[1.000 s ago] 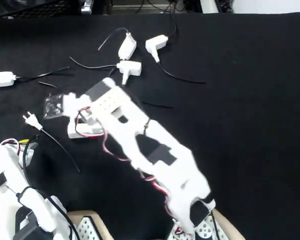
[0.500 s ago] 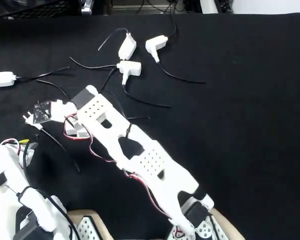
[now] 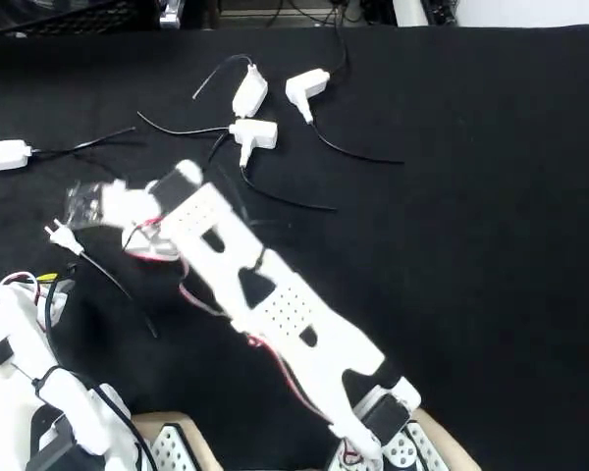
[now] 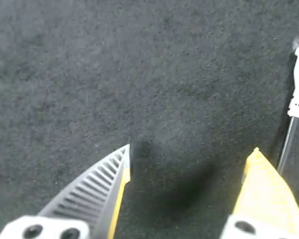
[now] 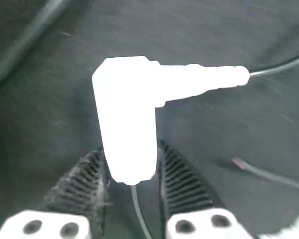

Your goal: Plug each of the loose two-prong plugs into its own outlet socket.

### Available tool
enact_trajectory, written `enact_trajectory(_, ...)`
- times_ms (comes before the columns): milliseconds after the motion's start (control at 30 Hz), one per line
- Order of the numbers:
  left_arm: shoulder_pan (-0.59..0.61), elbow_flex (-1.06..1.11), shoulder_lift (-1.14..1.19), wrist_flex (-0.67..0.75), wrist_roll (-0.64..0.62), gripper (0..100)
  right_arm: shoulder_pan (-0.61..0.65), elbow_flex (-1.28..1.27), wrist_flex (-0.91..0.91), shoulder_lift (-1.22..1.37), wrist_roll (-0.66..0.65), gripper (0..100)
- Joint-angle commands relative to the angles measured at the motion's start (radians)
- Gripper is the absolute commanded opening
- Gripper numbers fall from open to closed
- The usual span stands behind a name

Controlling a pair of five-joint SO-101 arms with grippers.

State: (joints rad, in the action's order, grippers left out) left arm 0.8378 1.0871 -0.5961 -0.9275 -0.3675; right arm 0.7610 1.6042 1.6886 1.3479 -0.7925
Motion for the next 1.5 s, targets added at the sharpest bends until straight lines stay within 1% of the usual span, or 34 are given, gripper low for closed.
enact_trajectory(0, 0.01, -0.008, -0.026, 0.015, 0.006, 35, -0.103, 0.07, -0.003, -0.021, 0.0, 1.2)
enact_trajectory(200, 0.008, -0.008, -0.026, 0.015, 0.006, 35, -0.252, 0.07, -0.044, -0.021, -0.04, 1.2)
enact_trajectory(567, 0.008, -0.01, -0.026, 0.017, 0.006, 35, -0.519, 0.061, -0.207, -0.012, -0.035, 1.5)
enact_trajectory(633, 0.008, -0.01, -0.026, 0.017, 0.006, 35, -0.549, 0.061, -0.245, 0.005, -0.031, 1.5)
enact_trajectory(700, 0.008, -0.012, -0.026, 0.017, 0.006, 35, -0.557, 0.065, -0.29, 0.036, 0.025, 2.4)
enact_trajectory(733, 0.008, -0.012, -0.026, 0.017, 0.006, 35, -0.557, 0.067, -0.304, 0.051, 0.066, 4.5)
enact_trajectory(800, 0.008, -0.013, -0.026, 0.017, 0.006, 35, -0.555, 0.067, -0.313, 0.077, 0.13, 12.3)
enact_trajectory(867, 0.008, -0.013, -0.026, 0.017, 0.006, 35, -0.555, 0.067, -0.311, 0.09, 0.152, 21.1)
enact_trajectory(933, 0.008, -0.013, -0.026, 0.017, 0.006, 35, -0.56, 0.068, -0.308, 0.093, 0.129, 28.3)
enact_trajectory(1000, 0.008, -0.013, -0.026, 0.017, 0.006, 35, -0.569, 0.068, -0.292, 0.09, 0.094, 33.6)
enact_trajectory(1067, 0.01, -0.015, -0.026, 0.017, 0.006, 35, -0.575, 0.07, -0.258, 0.062, 0.087, 37.0)
enact_trajectory(1167, 0.01, -0.015, -0.026, 0.017, 0.006, 35, -0.589, 0.068, -0.207, -0.01, 0.141, 38.5)
enact_trajectory(1267, 0.012, -0.021, -0.028, 0.018, 0.006, 35, -0.606, 0.068, -0.167, -0.114, 0.25, 38.7)
enact_trajectory(1367, 0.027, -0.019, -0.028, 0.031, 0.003, 35, -0.64, 0.067, -0.098, -0.236, 0.333, 38.7)
enact_trajectory(1467, 0.051, -0.022, -0.028, 0.029, 0.0, 35, -0.657, 0.062, 0.0, -0.337, 0.388, 38.7)
